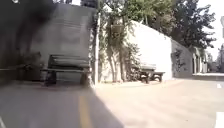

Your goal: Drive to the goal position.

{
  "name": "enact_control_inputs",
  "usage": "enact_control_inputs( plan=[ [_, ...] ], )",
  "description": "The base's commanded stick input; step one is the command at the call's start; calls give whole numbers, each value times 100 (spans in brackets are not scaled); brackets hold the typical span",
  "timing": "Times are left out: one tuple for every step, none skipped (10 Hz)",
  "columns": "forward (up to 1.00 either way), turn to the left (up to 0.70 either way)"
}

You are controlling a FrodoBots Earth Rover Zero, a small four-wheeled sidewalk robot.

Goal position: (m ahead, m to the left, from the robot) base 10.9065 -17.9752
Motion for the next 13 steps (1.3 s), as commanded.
enact_control_inputs(
  plan=[
    [100,-34],
    [100,-34],
    [100,-34],
    [100,-34],
    [100,-34],
    [100,-34],
    [100,-34],
    [100,-34],
    [100,-34],
    [100,-34],
    [100,-34],
    [100,-34],
    [100,-34]
  ],
)
